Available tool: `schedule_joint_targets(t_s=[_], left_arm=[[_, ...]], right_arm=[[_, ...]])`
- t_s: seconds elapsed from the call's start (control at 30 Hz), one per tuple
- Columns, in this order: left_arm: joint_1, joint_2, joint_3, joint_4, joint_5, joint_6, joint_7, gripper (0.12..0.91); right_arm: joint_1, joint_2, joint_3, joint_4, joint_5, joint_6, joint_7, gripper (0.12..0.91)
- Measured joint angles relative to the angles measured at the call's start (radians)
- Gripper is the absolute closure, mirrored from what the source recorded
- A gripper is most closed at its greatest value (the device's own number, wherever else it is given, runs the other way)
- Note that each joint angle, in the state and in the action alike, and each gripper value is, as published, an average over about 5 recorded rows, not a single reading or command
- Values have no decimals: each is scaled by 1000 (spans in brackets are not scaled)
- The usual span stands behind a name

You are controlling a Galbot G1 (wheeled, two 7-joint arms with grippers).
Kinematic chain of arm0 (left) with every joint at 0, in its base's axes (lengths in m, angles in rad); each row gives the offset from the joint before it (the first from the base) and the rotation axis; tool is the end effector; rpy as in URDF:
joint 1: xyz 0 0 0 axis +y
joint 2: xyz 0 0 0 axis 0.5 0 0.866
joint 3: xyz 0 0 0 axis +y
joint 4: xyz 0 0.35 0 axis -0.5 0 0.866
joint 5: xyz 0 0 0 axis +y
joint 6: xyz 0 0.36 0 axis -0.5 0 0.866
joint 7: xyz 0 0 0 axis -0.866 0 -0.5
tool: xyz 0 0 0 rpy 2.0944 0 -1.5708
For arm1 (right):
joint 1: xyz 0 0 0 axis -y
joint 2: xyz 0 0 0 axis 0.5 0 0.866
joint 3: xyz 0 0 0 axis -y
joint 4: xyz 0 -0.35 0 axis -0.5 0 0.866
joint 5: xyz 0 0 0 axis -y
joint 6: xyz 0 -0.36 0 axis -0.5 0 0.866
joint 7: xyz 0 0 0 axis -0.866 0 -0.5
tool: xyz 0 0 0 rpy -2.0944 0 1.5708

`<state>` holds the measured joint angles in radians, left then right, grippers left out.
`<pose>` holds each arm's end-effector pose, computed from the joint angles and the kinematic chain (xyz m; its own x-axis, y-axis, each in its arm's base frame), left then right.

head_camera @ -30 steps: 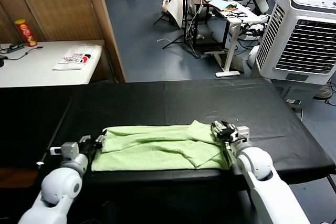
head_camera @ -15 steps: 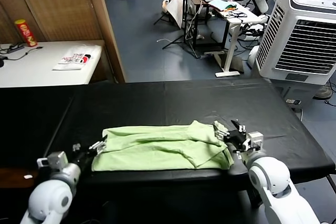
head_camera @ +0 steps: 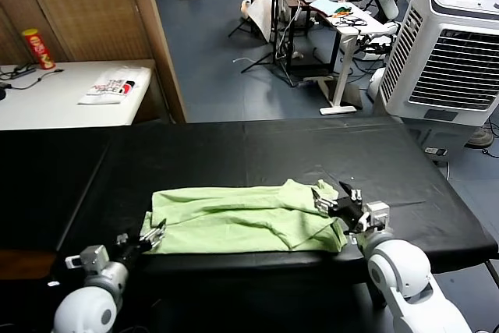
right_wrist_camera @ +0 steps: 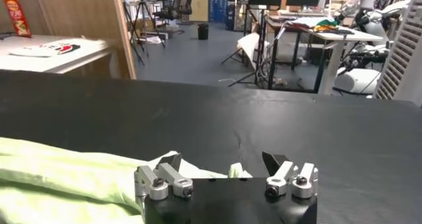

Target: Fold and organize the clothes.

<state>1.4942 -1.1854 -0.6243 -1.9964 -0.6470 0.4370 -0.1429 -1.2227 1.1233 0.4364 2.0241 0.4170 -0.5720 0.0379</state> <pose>0.2189 0.1063 -0.2981 -0.8898 0.0311 0.4553 -0.0633 0.9796 -0.1906 0.2851 -0.0578 -0.2390 -0.9096 -0.2033 0.3623 -0.2284 0.9732 -0.0273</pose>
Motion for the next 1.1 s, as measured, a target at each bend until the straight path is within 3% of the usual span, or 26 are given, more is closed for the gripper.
schedule_joint_targets(t_s=[0.27, 0.37, 0.57, 0.83, 0.97, 1.1], left_arm=[[-13, -3, 6, 21, 14, -10, 7, 794], [-6, 9, 1, 20, 77, -28, 23, 885], [14, 76, -44, 19, 224, -50, 36, 885], [59, 244, -173, 52, 307, -80, 35, 885], [65, 254, -181, 17, 329, -63, 21, 885], [56, 213, -137, -58, 318, -25, -3, 885]], right_arm=[[-13, 6, 2, 9, -22, 9, -12, 227], [-16, 5, 6, 16, -23, 10, -12, 227], [-27, 6, 9, 33, -24, 8, -9, 227], [-46, 24, 4, 44, -44, 11, -9, 227], [-56, 39, 2, 46, -61, 13, -9, 227], [-73, 50, 9, 56, -77, 14, -9, 227]])
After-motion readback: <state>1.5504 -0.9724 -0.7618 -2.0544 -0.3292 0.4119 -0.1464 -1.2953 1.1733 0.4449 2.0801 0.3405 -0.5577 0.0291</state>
